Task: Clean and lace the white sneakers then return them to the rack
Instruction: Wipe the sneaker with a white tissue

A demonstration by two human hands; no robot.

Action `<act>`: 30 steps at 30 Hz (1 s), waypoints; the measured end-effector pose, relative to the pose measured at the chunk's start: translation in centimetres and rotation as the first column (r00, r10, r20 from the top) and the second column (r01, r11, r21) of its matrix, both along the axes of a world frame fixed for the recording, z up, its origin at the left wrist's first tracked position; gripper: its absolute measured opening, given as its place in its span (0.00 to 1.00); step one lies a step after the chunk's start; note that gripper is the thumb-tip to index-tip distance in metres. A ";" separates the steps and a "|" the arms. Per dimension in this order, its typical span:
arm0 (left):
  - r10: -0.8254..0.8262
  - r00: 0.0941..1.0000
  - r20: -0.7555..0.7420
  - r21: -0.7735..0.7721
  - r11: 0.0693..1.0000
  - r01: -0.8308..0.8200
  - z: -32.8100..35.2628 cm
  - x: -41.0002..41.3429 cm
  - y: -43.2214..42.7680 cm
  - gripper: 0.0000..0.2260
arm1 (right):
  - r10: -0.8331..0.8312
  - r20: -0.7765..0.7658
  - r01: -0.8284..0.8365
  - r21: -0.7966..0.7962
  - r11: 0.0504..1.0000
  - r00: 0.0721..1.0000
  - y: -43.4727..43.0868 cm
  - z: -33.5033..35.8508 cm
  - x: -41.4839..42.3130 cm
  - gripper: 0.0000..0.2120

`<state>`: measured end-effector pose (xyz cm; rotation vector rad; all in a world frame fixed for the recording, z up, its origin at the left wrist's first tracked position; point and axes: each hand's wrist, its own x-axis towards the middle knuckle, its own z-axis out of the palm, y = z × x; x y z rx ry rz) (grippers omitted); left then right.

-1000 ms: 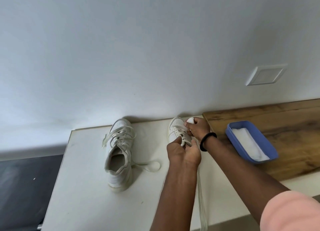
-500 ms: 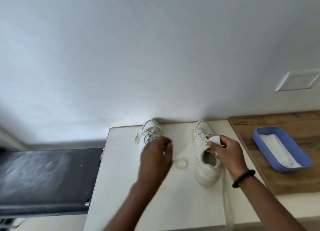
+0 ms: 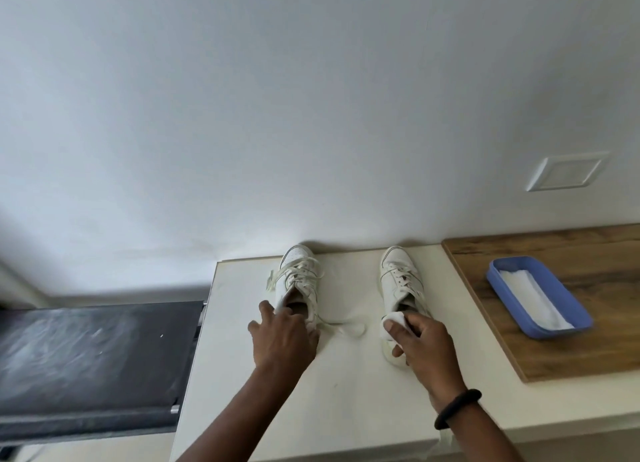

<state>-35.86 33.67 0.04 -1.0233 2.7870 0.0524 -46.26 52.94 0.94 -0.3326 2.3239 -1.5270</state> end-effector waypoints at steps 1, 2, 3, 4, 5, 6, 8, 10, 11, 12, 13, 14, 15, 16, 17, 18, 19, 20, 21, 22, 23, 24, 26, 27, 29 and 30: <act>0.033 0.999 -0.009 0.051 0.998 -0.033 -0.2 -0.1 0.1 0.20 | 0.011 0.033 -0.010 -0.017 1.000 0.999 0.0 -0.3 0.5 0.04; 0.066 0.997 -0.039 0.119 0.991 -0.061 -0.4 -0.3 0.0 0.18 | 0.022 0.064 -0.020 -0.035 0.999 0.998 0.0 -0.5 1.1 0.05; 0.089 0.993 -0.081 0.183 0.980 -0.073 -0.5 -0.4 -0.1 0.16 | 0.032 0.096 -0.027 -0.048 0.998 0.995 0.0 -0.6 1.7 0.06; 0.087 0.987 -0.133 0.210 0.976 -0.058 -0.6 -0.4 -0.3 0.14 | 0.039 0.131 -0.031 -0.062 0.998 0.991 0.1 -0.7 2.3 0.06; 0.071 0.979 -0.190 0.210 0.977 -0.030 -0.6 -0.2 -0.5 0.12 | 0.046 0.173 -0.033 -0.079 0.996 0.984 0.1 -0.7 2.9 0.06; 0.056 0.966 -0.252 0.210 0.978 -0.002 -0.7 0.2 -0.8 0.11 | 0.055 0.224 -0.034 -0.097 0.995 0.973 0.2 -0.6 3.5 0.06; 0.056 0.930 -0.364 0.231 0.973 0.032 -0.6 1.2 -1.4 0.13 | 0.085 0.325 -0.040 -0.143 0.989 0.942 0.5 0.0 4.4 0.07; 0.118 0.879 -0.463 0.310 0.950 0.035 0.0 2.8 -1.8 0.13 | 0.119 0.406 -0.034 -0.212 0.977 0.906 0.8 0.8 5.0 0.09; 0.182 0.846 -0.502 0.382 0.924 0.028 0.8 3.8 -1.8 0.12 | 0.139 0.439 -0.026 -0.254 0.967 0.888 1.1 1.3 5.2 0.11; 0.245 0.810 -0.532 0.454 0.891 0.028 1.7 4.9 -1.6 0.10 | 0.160 0.465 -0.020 -0.293 0.956 0.871 1.3 1.9 5.5 0.12; 0.302 0.784 -0.542 0.521 0.853 0.032 2.6 5.9 -1.3 0.07 | 0.181 0.484 -0.014 -0.329 0.944 0.856 1.6 2.4 5.7 0.14; 0.351 0.765 -0.541 0.585 0.810 0.042 3.6 7.1 -1.0 0.07 | 0.206 0.496 -0.014 -0.362 0.932 0.844 1.9 3.0 6.0 0.14; 0.400 0.750 -0.527 0.647 0.761 0.048 4.7 8.2 -0.7 0.09 | 0.226 0.502 -0.017 -0.386 0.923 0.835 2.1 3.7 6.3 0.14; 0.452 0.733 -0.509 0.706 0.706 0.054 5.9 9.3 -0.4 0.12 | 0.236 0.503 -0.017 -0.400 0.916 0.832 2.3 4.3 6.7 0.13; 0.518 0.708 -0.479 0.766 0.641 0.049 7.2 10.4 -0.2 0.14 | 0.239 0.502 -0.018 -0.406 0.914 0.832 2.5 5.0 7.1 0.12; 0.588 0.678 -0.441 0.825 0.563 0.048 8.4 11.4 0.0 0.15 | 0.239 0.501 -0.014 -0.411 0.911 0.832 2.7 5.6 7.6 0.11; 0.644 0.659 -0.388 0.875 0.482 0.044 9.5 12.5 0.1 0.15 | 0.241 0.501 -0.007 -0.423 0.906 0.831 2.9 6.3 8.1 0.10; 0.681 0.652 -0.334 0.912 0.408 0.042 10.5 13.6 0.3 0.16 | 0.244 0.500 -0.002 -0.437 0.900 0.831 3.2 7.0 8.7 0.10; 0.690 0.666 -0.282 0.937 0.348 0.036 11.5 14.9 0.5 0.18 | 0.250 0.498 0.002 -0.452 0.892 0.830 3.6 7.7 9.3 0.10; 0.687 0.688 -0.233 0.956 0.291 0.033 12.4 16.2 0.7 0.20 | 0.261 0.496 0.002 -0.470 0.883 0.828 3.9 8.5 10.0 0.10; 0.673 0.718 -0.177 0.972 0.234 0.020 13.3 17.6 0.9 0.22 | 0.281 0.491 -0.003 -0.493 0.870 0.825 4.4 9.2 10.9 0.10; 0.663 0.739 -0.119 0.985 0.172 0.004 14.1 18.8 1.2 0.24 | 0.312 0.486 -0.023 -0.513 0.858 0.816 4.8 9.9 11.7 0.09; 0.666 0.746 -0.008 0.998 0.052 -0.035 14.9 21.0 1.9 0.28 | 0.376 0.483 -0.080 -0.527 0.846 0.791 5.8 10.9 13.4 0.21; 0.679 0.734 0.038 0.999 -0.005 -0.046 14.8 22.1 2.2 0.28 | 0.389 0.489 -0.096 -0.522 0.848 0.781 6.2 11.2 14.3 0.30; 0.687 0.719 0.102 0.994 -0.100 -0.045 14.3 23.8 3.4 0.23 | 0.392 0.490 -0.113 -0.505 0.856 0.779 6.9 11.8 16.0 0.37; 0.685 0.716 0.132 0.989 -0.144 -0.043 13.9 24.6 4.1 0.19 | 0.404 0.481 -0.132 -0.504 0.854 0.779 7.2 12.0 16.7 0.37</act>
